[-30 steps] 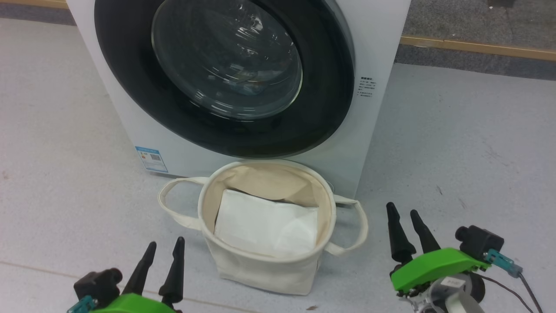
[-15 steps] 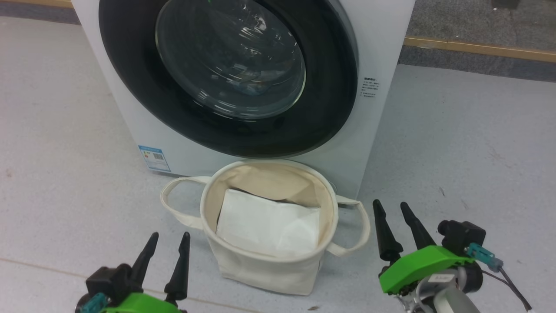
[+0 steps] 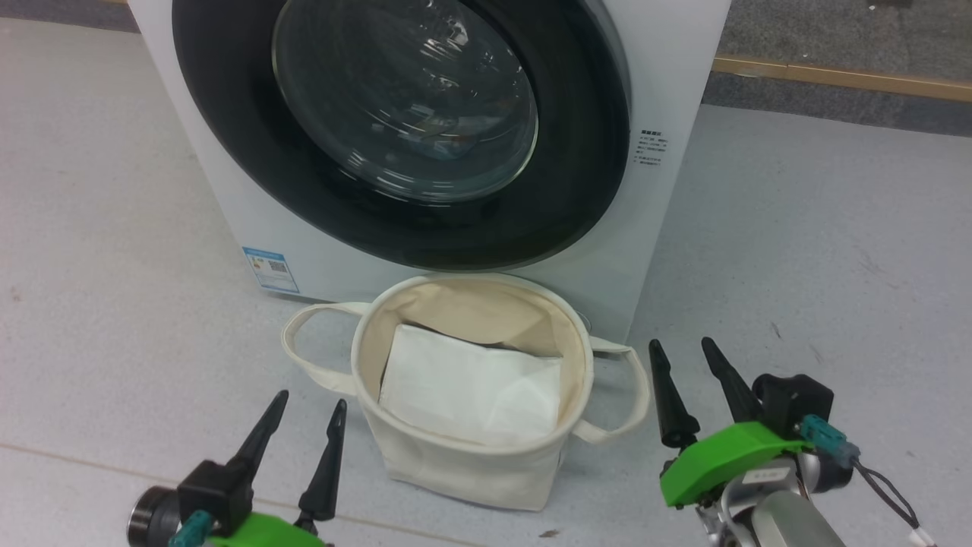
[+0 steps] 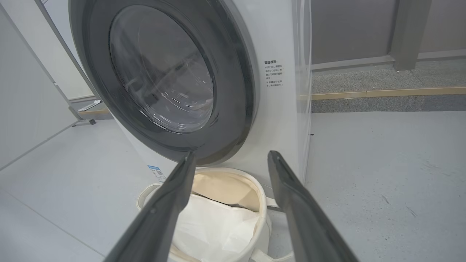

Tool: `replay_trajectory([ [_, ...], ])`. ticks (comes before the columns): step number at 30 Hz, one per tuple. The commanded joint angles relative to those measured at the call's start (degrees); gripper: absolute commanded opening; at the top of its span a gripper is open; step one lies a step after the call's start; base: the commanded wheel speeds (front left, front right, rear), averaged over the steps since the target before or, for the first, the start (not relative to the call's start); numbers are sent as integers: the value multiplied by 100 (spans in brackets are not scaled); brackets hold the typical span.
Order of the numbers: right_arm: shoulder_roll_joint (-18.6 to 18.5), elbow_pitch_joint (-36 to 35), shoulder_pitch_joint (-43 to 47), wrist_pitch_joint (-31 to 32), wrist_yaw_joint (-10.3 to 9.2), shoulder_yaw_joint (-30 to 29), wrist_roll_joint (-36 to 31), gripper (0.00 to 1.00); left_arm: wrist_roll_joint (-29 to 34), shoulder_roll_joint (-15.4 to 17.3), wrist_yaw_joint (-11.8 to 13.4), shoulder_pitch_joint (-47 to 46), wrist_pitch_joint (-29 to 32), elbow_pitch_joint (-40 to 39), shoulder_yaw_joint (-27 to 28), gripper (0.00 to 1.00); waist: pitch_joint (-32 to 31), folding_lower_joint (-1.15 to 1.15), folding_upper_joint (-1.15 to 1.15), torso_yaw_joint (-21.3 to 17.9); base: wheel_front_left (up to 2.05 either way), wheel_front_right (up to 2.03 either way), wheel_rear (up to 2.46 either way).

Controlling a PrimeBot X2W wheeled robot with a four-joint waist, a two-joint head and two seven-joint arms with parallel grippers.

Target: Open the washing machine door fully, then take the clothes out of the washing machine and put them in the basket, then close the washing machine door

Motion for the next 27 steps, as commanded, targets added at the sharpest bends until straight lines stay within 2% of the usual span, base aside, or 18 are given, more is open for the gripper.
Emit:
replay_trajectory([
  [1,-29,-172,-277,-98,18,161,-195,100,206,172,70,-310,-101,-207,141,100,1,0,0,4,0,0,0],
  [9,-32,-131,-321,-154,19,224,-597,100,703,248,147,-357,-219,-237,64,100,-4,0,0,19,0,0,0],
  [27,-32,61,-334,-74,19,-17,-649,100,615,215,138,-343,-219,-117,189,100,-4,0,0,32,0,0,0],
])
